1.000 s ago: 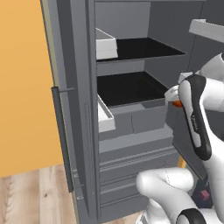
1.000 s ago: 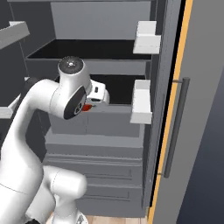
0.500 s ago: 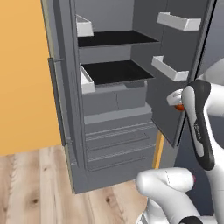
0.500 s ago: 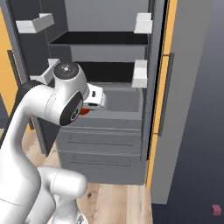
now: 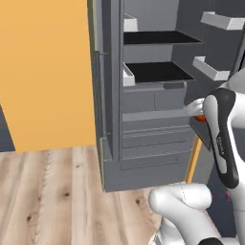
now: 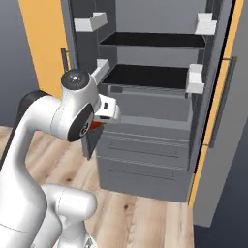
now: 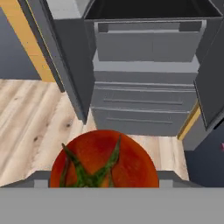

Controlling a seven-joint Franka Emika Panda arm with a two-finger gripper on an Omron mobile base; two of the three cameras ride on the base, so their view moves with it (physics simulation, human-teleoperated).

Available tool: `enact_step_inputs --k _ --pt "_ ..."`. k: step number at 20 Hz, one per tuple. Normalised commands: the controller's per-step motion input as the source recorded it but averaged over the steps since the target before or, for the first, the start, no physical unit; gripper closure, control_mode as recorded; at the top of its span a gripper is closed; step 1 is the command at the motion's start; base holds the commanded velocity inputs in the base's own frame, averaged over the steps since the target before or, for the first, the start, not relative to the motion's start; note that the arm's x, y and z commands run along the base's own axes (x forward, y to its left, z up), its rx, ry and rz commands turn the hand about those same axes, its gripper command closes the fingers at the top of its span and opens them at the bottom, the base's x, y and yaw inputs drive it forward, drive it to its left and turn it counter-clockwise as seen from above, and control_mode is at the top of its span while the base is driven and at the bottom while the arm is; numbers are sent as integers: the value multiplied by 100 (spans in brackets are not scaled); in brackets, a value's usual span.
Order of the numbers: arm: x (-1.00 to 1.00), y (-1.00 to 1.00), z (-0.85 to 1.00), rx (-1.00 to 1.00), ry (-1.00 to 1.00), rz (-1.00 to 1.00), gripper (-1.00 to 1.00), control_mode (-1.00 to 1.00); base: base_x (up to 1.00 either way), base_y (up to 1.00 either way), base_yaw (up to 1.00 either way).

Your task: Take the cheese, chicken drumstick, and tomato from the fridge and place them on the plate on the dining counter to create an appetizer plate.

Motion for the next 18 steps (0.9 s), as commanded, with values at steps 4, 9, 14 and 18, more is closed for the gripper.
enact_step_inputs --k 4,9,14,18 --pt "0 0 0 0 0 0 100 100 -13 59 35" --pt "0 0 0 0 0 0 100 100 0 57 41" --pt "0 0 0 0 0 0 100 100 17 64 43" --pt "0 0 0 0 0 0 100 100 51 63 46"
